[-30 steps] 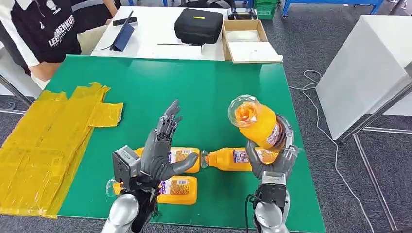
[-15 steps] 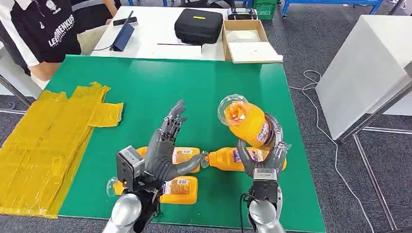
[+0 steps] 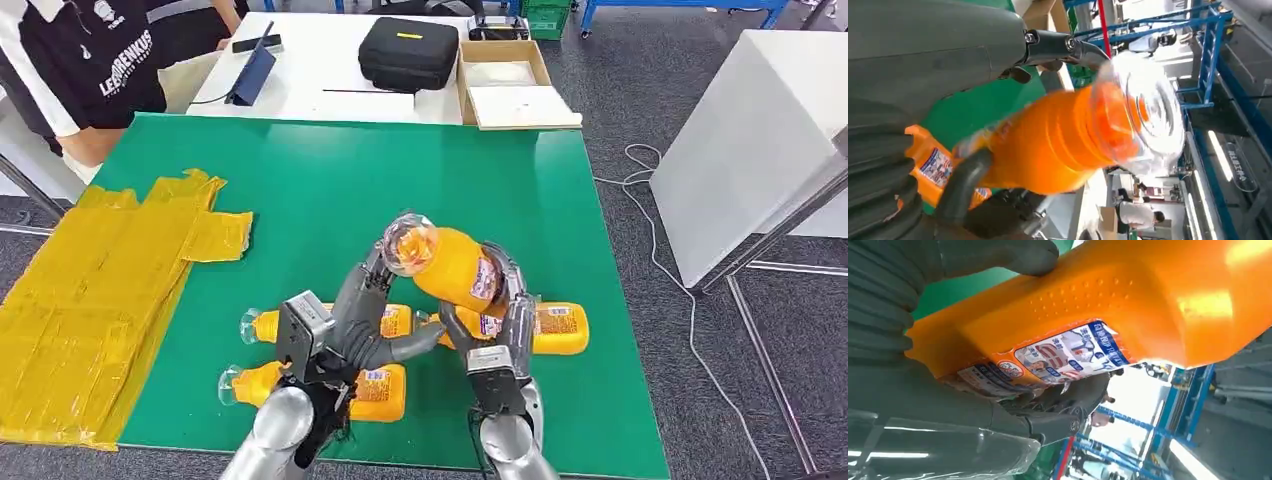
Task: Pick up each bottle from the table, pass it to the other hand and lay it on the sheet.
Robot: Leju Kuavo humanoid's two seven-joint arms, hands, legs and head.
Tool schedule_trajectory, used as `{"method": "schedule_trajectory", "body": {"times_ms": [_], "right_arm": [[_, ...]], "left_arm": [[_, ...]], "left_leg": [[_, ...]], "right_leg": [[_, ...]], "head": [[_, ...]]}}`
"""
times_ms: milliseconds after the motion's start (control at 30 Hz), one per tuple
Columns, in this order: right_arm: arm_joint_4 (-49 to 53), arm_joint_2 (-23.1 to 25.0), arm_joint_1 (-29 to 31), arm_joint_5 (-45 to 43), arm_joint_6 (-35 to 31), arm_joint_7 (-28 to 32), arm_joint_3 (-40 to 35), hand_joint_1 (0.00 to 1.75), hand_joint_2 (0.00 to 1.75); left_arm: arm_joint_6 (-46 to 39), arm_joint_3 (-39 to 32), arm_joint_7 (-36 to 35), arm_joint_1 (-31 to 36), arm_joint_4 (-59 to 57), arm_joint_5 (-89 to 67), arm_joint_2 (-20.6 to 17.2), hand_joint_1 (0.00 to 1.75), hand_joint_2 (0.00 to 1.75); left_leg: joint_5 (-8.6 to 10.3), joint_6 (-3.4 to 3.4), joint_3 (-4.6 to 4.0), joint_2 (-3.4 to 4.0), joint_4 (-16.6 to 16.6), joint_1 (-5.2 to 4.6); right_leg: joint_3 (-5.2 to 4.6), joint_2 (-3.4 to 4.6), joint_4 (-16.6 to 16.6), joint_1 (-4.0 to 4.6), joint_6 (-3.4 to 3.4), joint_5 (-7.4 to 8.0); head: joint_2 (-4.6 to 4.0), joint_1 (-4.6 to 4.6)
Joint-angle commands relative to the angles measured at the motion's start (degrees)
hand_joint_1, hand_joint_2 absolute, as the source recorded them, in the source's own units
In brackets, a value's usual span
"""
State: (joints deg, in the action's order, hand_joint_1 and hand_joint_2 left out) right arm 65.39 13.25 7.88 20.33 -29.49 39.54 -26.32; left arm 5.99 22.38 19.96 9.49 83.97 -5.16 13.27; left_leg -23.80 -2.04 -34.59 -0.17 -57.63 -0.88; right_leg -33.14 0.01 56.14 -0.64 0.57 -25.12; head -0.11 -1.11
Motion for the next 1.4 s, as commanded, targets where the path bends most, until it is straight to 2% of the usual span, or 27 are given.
{"method": "schedule_trajectory", "body": {"times_ms": [33,500,533,600,1000,1033,1100,1367,1400], "right_arm": [[-4.7,0.4,2.5,-0.4,-2.0,0.0,-3.0,1.75,1.75],[-4.2,0.1,1.9,-0.8,-5.1,0.5,-3.8,1.75,1.75],[-4.1,0.0,1.8,-0.6,-5.3,0.5,-3.7,1.75,1.75],[-4.1,0.0,1.6,-0.5,-5.5,0.5,-3.8,1.75,1.75],[-5.2,0.4,2.4,-0.1,-3.9,0.5,-5.7,1.75,1.75],[-5.4,0.5,2.5,0.0,-3.7,0.5,-6.0,1.75,1.75],[-5.9,0.7,2.7,0.1,-2.9,0.5,-6.8,1.75,1.75],[-6.3,0.7,2.7,0.9,-1.8,0.1,-8.3,1.75,1.75],[-6.3,0.7,2.7,0.9,-1.8,0.1,-8.3,1.75,1.75]], "left_arm": [[0.4,2.6,0.3,4.7,-8.6,1.6,0.2,0.00,1.75],[0.8,3.6,0.8,7.3,-12.6,3.5,0.9,0.00,1.75],[1.0,3.7,0.9,7.6,-13.1,3.7,1.0,0.00,1.75],[1.1,3.7,1.0,8.0,-13.7,4.0,1.1,0.00,1.75],[0.8,2.6,1.2,8.7,-14.8,5.9,1.0,0.00,1.75],[0.8,2.5,1.2,8.8,-14.8,6.0,1.1,0.00,1.75],[0.8,2.5,1.3,8.9,-14.8,6.4,1.1,0.00,1.75],[0.8,2.3,1.3,8.7,-14.3,6.8,1.1,0.00,1.75],[0.8,2.3,1.3,8.7,-14.3,6.8,1.1,0.00,1.75]], "left_leg": [[0.01,0.13,0.07,-0.03,0.0,0.03],[0.00,0.10,0.06,-0.03,0.0,0.03],[-0.04,0.28,0.18,-0.02,0.0,0.11],[0.00,0.11,0.06,-0.05,0.0,0.02],[-0.01,0.12,0.07,0.01,0.0,0.03],[-0.06,0.29,0.18,0.05,0.0,0.11],[-0.01,0.11,0.05,0.02,0.0,0.03],[-0.04,0.25,0.15,0.04,0.0,0.10],[0.00,0.11,0.05,-0.02,0.0,0.03]], "right_leg": [[0.10,-0.04,0.0,0.02,-0.02,0.01],[0.07,-0.04,0.0,0.02,-0.02,0.00],[0.23,-0.04,-0.1,0.09,-0.07,-0.01],[0.08,-0.05,0.0,0.01,-0.02,0.00],[0.08,0.00,0.0,0.02,-0.03,0.00],[0.21,0.03,-0.1,0.09,-0.06,0.00],[0.06,0.01,0.0,0.02,-0.02,0.01],[0.18,0.02,-0.1,0.08,-0.06,0.00],[0.06,-0.03,0.0,0.02,-0.02,0.00]], "head": [[0.00,0.00],[0.00,0.00],[0.00,0.00],[0.00,0.02],[0.00,0.00],[0.00,0.02],[0.00,0.00],[0.00,0.00],[0.00,0.00]]}}
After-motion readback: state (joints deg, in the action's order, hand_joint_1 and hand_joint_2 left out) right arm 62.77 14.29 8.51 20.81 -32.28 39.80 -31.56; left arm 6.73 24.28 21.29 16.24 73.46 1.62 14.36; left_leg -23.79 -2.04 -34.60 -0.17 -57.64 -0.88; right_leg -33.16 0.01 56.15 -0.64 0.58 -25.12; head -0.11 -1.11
